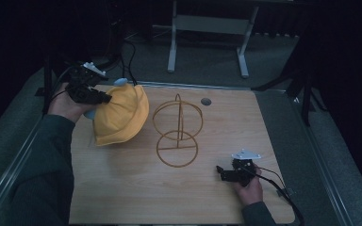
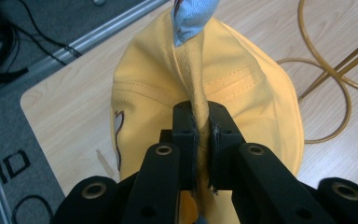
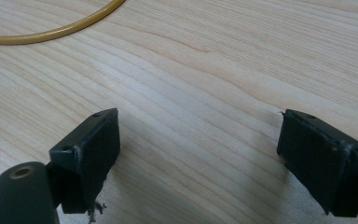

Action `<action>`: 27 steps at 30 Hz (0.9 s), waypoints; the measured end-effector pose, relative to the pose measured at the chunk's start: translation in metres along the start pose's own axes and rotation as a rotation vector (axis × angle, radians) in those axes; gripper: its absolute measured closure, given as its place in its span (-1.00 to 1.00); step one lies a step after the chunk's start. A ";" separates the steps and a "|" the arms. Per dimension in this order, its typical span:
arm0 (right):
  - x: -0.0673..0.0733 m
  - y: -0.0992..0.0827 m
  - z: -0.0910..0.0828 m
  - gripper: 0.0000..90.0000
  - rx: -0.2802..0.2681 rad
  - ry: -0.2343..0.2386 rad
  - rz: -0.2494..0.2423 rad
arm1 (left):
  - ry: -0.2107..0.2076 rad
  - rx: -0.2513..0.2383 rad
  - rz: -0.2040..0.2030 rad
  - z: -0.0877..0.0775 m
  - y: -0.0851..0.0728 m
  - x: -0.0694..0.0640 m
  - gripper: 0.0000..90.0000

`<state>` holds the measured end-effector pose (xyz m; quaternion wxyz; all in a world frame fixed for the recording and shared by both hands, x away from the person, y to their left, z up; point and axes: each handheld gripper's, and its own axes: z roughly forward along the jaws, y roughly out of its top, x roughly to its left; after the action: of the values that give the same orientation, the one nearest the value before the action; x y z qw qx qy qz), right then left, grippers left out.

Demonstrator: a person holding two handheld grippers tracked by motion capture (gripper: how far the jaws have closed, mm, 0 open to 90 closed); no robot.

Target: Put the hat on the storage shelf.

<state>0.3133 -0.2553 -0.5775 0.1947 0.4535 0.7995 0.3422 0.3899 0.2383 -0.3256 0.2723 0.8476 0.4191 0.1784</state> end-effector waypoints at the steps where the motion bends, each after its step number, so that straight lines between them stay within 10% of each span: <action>1: 0.000 0.000 0.000 -0.71 0.000 0.000 0.000 | 0.000 -0.006 0.001 0.000 0.000 0.000 0.86; 27: 0.000 0.000 0.000 -0.71 0.001 0.001 0.000 | -0.042 -0.053 0.100 -0.022 0.011 -0.004 0.86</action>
<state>0.3133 -0.2554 -0.5774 0.1943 0.4534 0.7998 0.3419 0.3826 0.2360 -0.3014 0.2943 0.8634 0.3656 0.1853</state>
